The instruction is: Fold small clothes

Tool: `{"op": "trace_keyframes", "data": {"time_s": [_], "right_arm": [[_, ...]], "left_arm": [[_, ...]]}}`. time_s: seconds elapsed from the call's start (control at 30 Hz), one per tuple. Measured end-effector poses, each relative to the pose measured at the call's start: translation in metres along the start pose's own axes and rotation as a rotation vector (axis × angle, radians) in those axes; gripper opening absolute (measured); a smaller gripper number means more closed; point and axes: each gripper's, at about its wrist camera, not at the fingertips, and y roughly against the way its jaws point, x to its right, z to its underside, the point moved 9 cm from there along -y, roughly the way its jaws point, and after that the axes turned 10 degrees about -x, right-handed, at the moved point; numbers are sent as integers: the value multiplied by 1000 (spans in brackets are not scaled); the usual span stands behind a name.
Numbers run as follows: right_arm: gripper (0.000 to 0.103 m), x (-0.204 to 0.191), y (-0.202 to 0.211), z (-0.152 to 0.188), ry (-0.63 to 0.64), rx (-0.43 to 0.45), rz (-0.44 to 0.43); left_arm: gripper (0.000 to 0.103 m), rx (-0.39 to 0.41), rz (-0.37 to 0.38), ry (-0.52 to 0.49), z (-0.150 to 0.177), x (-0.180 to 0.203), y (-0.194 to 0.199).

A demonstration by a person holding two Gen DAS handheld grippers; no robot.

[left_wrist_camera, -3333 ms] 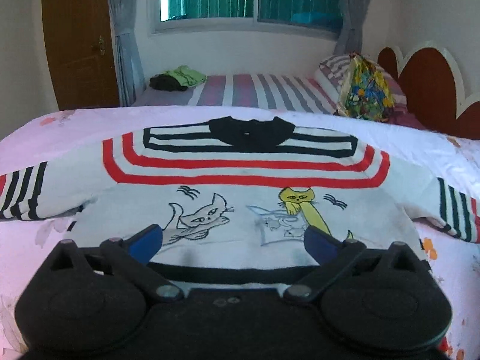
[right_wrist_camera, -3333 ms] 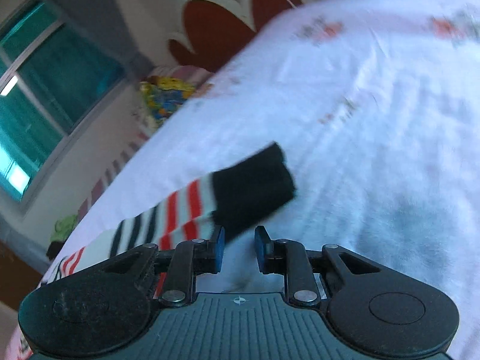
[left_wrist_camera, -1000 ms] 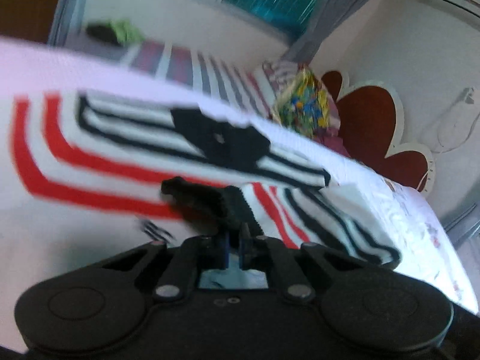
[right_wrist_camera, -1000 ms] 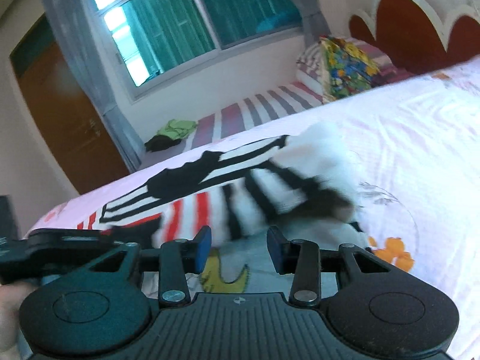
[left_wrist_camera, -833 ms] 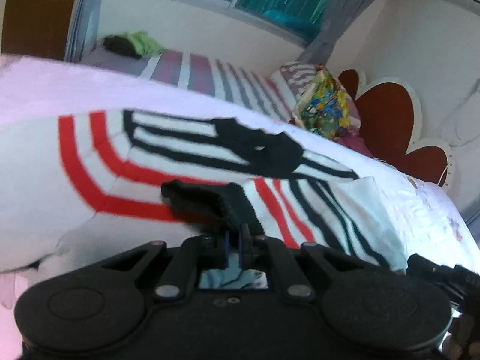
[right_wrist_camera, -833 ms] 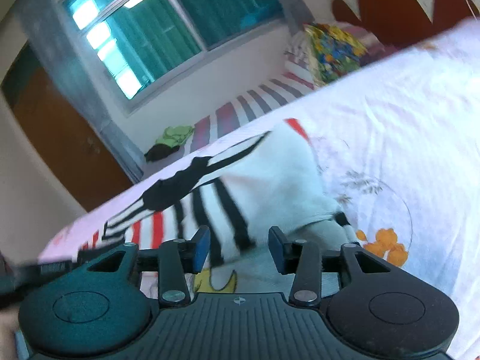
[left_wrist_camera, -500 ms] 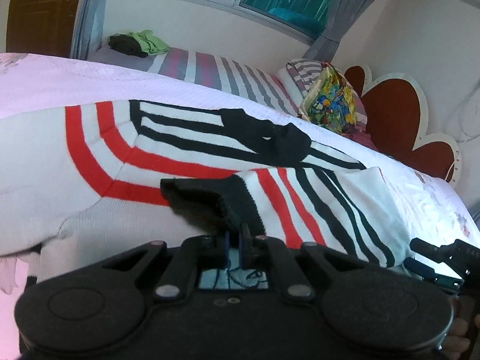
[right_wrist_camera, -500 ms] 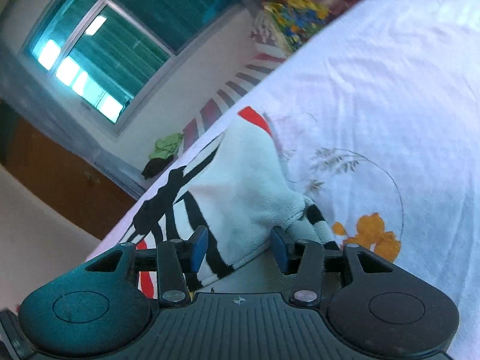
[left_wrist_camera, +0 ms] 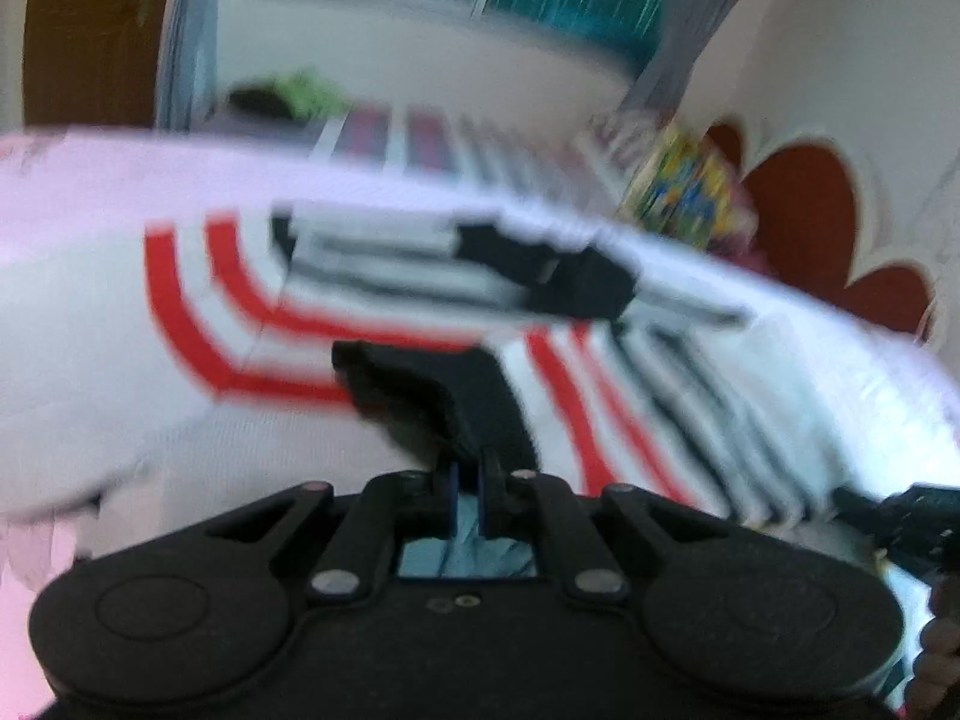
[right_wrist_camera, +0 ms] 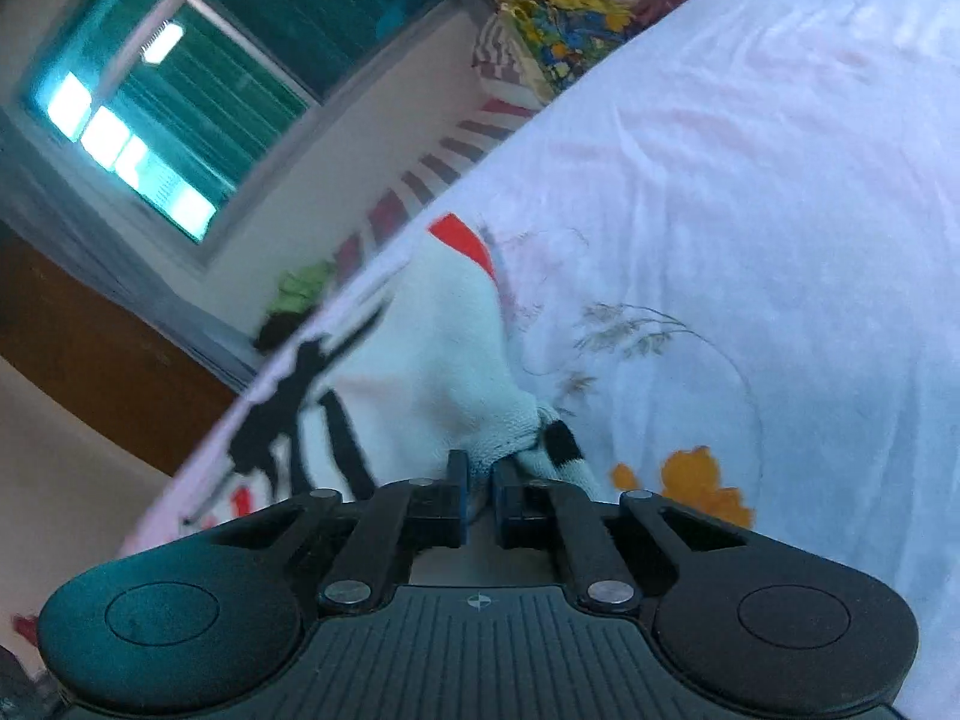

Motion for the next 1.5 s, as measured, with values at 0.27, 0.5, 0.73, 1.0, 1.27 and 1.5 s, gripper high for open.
{"op": "trace_keyframes", "data": {"time_s": [0.27,0.5,0.73,1.0,1.27,1.5], "right_arm": [[7,-29,41,1,272,53,54],[7,-83,-34,20,611,-59,95],[7,-47,-25,-9,572,-8,135],[7,-77,-82,-61,646,-3,138],[8,-29,-82,-125,468,23,147],[15,-18,-105,-129,494,-26,150]], "left_arm": [[63,137,-201,-120,-1,0,41],[66,114,-120,-305,-19,89,-18],[67,109,-181,-226,-26,47,-19],[67,114,-130,-331,-49,121,-54],[69,123,-216,-280,-49,97,-51],[74,106,-276,-207,-53,92,-69]]}}
